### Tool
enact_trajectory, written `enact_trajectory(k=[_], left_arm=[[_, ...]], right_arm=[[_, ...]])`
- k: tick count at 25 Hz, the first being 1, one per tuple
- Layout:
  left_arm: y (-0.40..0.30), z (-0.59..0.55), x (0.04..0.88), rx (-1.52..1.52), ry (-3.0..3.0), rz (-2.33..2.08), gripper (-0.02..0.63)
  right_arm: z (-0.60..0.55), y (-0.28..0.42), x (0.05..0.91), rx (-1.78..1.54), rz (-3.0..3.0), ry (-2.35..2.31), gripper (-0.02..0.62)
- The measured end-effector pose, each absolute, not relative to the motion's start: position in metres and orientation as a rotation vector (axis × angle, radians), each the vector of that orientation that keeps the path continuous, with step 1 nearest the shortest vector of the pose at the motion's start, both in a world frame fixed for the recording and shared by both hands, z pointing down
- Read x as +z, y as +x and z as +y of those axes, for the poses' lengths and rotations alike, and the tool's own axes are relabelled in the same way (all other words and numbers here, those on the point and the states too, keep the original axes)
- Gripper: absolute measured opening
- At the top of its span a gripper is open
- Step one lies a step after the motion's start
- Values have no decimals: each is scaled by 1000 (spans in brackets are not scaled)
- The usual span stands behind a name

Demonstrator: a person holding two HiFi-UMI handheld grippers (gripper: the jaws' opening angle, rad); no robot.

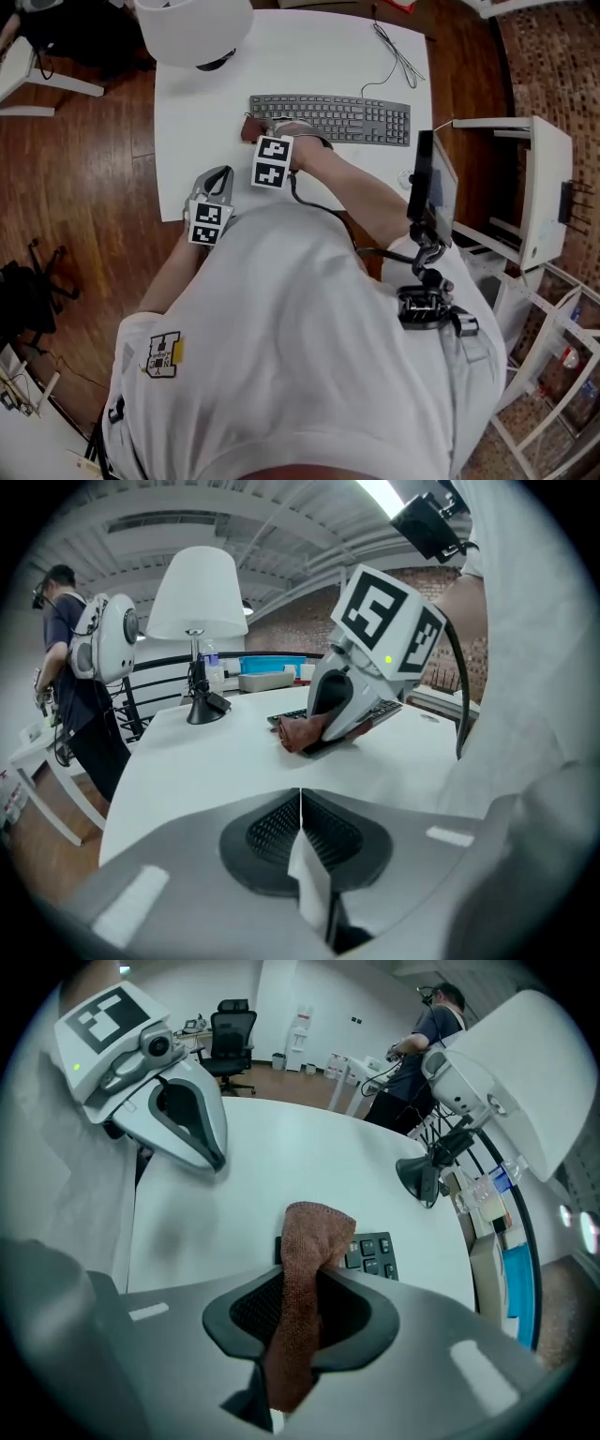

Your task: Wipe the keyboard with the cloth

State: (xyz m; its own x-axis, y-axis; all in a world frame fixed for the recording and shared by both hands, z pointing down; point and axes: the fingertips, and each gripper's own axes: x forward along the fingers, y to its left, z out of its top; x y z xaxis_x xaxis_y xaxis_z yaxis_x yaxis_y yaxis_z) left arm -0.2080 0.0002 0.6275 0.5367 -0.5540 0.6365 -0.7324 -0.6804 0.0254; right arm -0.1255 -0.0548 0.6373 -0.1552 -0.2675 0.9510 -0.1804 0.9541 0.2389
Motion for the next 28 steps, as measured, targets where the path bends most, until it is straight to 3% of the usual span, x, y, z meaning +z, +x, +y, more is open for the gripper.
enact_trajectory(k=[21, 28], left_arm=[[-202, 23, 623, 941, 2536, -1019, 0], [-159, 13, 608, 981, 2717, -897, 0]], right_arm=[[14, -120, 657, -79, -1756, 223, 91], [20, -118, 658, -133, -1786, 158, 94]])
